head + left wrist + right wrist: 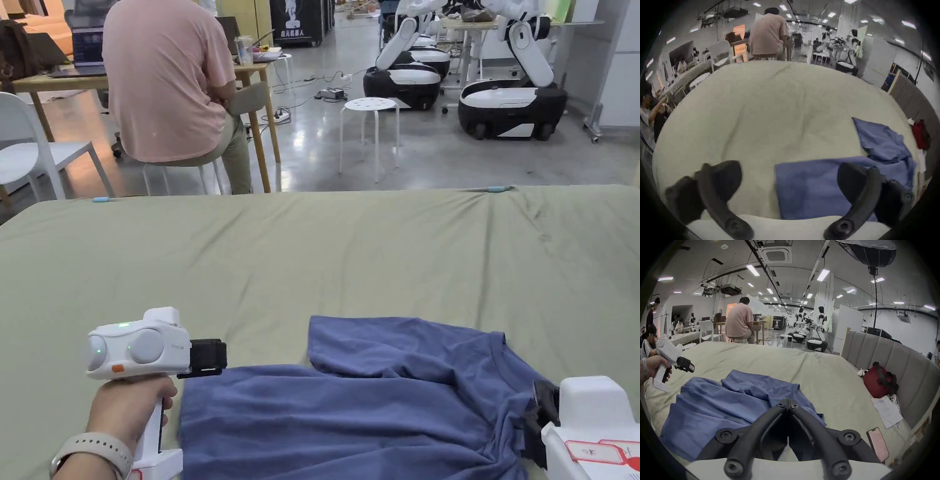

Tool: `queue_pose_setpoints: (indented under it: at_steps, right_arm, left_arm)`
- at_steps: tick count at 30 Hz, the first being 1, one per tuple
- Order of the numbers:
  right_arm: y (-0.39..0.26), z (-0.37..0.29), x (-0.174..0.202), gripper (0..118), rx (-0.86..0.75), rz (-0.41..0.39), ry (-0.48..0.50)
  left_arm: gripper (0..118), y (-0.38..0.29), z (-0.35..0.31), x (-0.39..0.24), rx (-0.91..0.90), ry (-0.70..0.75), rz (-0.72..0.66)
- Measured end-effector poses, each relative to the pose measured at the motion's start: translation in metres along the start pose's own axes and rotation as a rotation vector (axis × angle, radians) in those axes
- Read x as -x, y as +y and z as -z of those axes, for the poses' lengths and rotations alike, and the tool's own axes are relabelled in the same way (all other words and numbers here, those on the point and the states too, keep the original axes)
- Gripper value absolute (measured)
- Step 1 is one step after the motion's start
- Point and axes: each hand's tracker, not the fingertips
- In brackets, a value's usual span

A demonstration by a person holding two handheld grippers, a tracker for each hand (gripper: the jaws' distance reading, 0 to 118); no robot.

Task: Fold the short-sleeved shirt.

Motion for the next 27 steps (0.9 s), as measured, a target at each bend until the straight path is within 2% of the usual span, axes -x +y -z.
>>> queue_pose_setpoints:
  at_steps: [1,4,6,7,8,9,10,11,12,14,15,16,17,18,19,21,23,24,25,26,27]
  right_arm:
    - [-0.002,0.003,-0.004,0,0.01,0.0,-0.01]
    - [-0.008,0.01,-0.015,0,0.045,-0.001,-0.047]
    - [-0.011,0.016,-0.027,0,0.087,0.013,-0.098]
    - [-0.013,0.018,-0.036,0,0.097,0.022,-0.103]
    - [-0.014,0.021,-0.045,0,0.118,0.029,-0.118]
    - [-0.015,0.025,-0.053,0,0.142,0.031,-0.132]
    - [-0.018,0.03,-0.063,0,0.169,0.031,-0.141]
    - [-0.021,0.038,-0.073,0,0.191,0.026,-0.14]
    - [-0.024,0.045,-0.08,0,0.209,0.018,-0.139]
    - [-0.027,0.067,-0.095,0,0.264,0.022,-0.125]
    - [-0.028,0.077,-0.102,4,0.277,0.045,-0.102]
    - [-0.028,0.087,-0.108,18,0.289,0.088,-0.059]
    - [-0.027,0.098,-0.114,43,0.33,0.143,-0.014]
    - [-0.027,0.108,-0.118,78,0.366,0.188,0.027]
    - [-0.027,0.117,-0.121,92,0.371,0.229,0.058]
    - [-0.029,0.137,-0.115,97,0.388,0.193,0.068]
    - [-0.038,0.158,-0.102,94,0.433,0.063,-0.014]
    - [-0.044,0.169,-0.097,78,0.475,0.025,-0.02]
    - [-0.051,0.177,-0.093,72,0.542,0.01,0.012]
    - [-0.057,0.179,-0.09,71,0.57,0.03,0.066]
    - [-0.054,0.172,-0.087,69,0.514,0.023,0.021]
  left_arm:
    - [114,0.001,0.004,-0.012,-0.002,0.041,0.036]
    - [101,-0.003,0.038,-0.029,0.104,0.039,0.055]
    - [86,-0.02,0.054,-0.034,0.234,0.016,0.113]
    - [87,-0.027,0.051,-0.037,0.151,0.039,0.135]
    - [86,-0.023,0.043,-0.037,0.147,0.037,0.114]
    - [77,-0.021,0.037,-0.036,0.142,0.037,0.103]
    - [66,-0.022,0.029,-0.039,0.131,0.024,0.125]
    - [46,-0.024,0.021,-0.041,0.116,0.016,0.195]
    - [0,-0.023,0.014,-0.041,0.106,0.005,0.199]
    - [0,-0.011,-0.008,-0.034,0.036,-0.005,0.133]
    - [0,-0.009,-0.021,-0.036,-0.009,-0.017,0.143]
    - [0,-0.007,-0.035,-0.038,-0.034,-0.041,0.141]
    - [0,-0.007,-0.046,-0.035,-0.054,-0.062,0.138]
    - [0,-0.006,-0.056,-0.037,-0.068,-0.065,0.143]
    - [0,-0.006,-0.066,-0.039,-0.085,-0.068,0.149]
    - [0,-0.008,-0.075,-0.038,-0.1,-0.084,0.151]
    - [0,-0.008,-0.084,-0.039,-0.113,-0.087,0.151]
    - [0,-0.009,-0.087,-0.04,-0.118,-0.084,0.151]
    - [0,-0.012,-0.084,-0.037,-0.119,-0.082,0.152]
    - [0,-0.012,-0.085,-0.037,-0.115,-0.084,0.156]
    - [0,-0.014,-0.087,-0.037,-0.111,-0.084,0.158]
